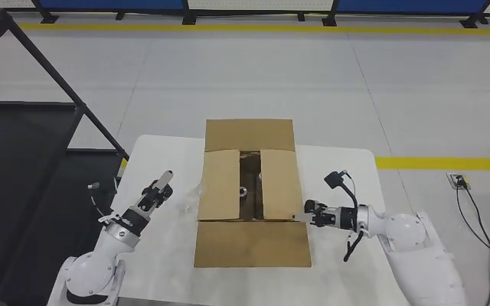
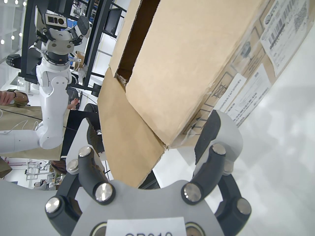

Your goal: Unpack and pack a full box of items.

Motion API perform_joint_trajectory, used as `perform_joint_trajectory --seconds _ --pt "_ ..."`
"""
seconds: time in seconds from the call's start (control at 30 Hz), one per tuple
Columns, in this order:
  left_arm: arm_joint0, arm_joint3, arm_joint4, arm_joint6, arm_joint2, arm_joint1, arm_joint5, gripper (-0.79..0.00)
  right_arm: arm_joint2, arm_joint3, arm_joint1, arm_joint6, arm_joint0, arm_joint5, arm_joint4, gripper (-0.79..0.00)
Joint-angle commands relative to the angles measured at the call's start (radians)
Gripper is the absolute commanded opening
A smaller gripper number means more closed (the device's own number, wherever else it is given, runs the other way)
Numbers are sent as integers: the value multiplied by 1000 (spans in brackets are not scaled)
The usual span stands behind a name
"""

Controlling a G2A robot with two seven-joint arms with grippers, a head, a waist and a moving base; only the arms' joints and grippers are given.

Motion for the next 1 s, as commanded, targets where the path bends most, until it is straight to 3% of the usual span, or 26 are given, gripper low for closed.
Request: perform_joint_trajectory --seconds 0.0,0.27,0.53,0.77,0.97 --pt "6 1 -14 -15 -7 2 1 0 -6 -5 2 10 -3 -5 14 0" --pt "36 16 28 -97 -44 15 -7 0 -36 -7 11 65 7 -29 80 0" --pt "90 10 167 -281 -96 42 -45 0 -3 -35 26 -25 -14 15 40 0" --pt "171 -30 357 -433 -143 68 -71 0 -3 -35 26 -25 -14 15 40 0" --pt "185 -39 439 -522 -113 80 -91 0 22 -28 31 -85 -52 -14 85 0"
